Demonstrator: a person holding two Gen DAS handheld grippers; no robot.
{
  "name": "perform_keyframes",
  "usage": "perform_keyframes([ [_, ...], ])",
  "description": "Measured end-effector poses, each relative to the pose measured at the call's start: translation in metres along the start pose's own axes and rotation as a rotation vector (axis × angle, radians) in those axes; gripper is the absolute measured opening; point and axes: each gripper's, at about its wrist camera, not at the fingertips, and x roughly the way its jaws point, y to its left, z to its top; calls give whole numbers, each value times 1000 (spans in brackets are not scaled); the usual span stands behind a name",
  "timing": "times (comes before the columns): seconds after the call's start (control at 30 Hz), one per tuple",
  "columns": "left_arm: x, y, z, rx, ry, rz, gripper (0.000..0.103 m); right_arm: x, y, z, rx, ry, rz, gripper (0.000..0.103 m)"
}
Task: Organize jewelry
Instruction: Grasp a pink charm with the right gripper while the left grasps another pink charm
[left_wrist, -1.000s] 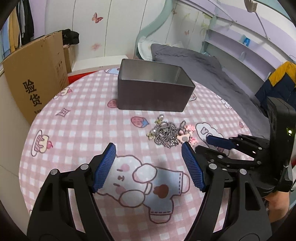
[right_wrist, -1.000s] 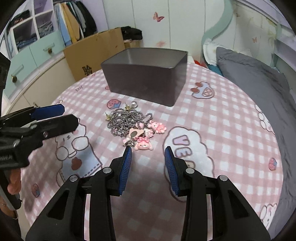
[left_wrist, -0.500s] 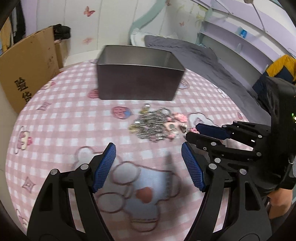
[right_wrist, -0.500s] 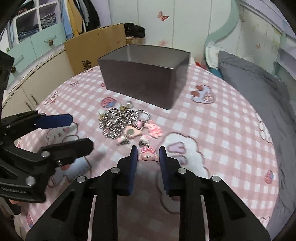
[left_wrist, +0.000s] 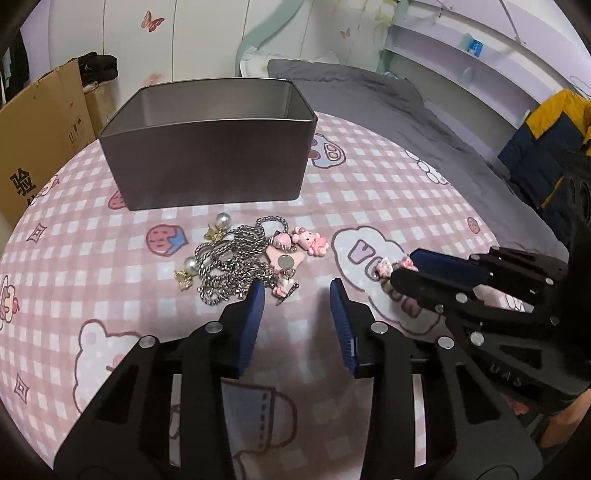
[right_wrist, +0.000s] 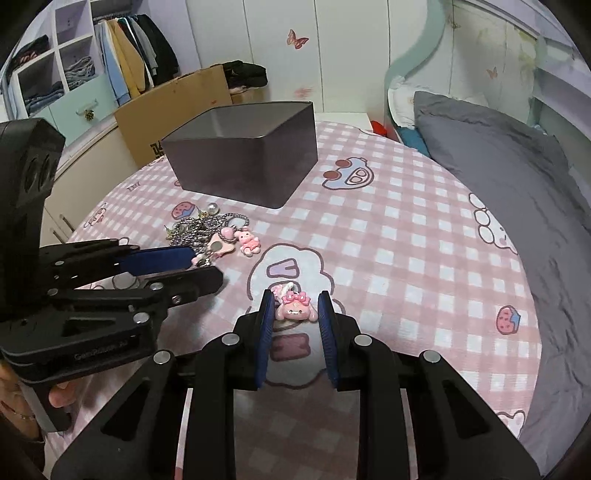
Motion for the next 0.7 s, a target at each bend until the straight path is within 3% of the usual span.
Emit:
perform_keyframes([
  [0.2, 4, -2, 5, 10, 2, 27, 33, 1, -1, 1, -2, -1, 20, 22],
  [0.47, 10, -3, 10, 38, 10, 47, 12, 4, -1, 3, -5, 7, 20, 22],
  [0.7, 3, 0, 6, 24, -12, -5, 10, 2, -1, 3, 3, -6, 15, 22],
])
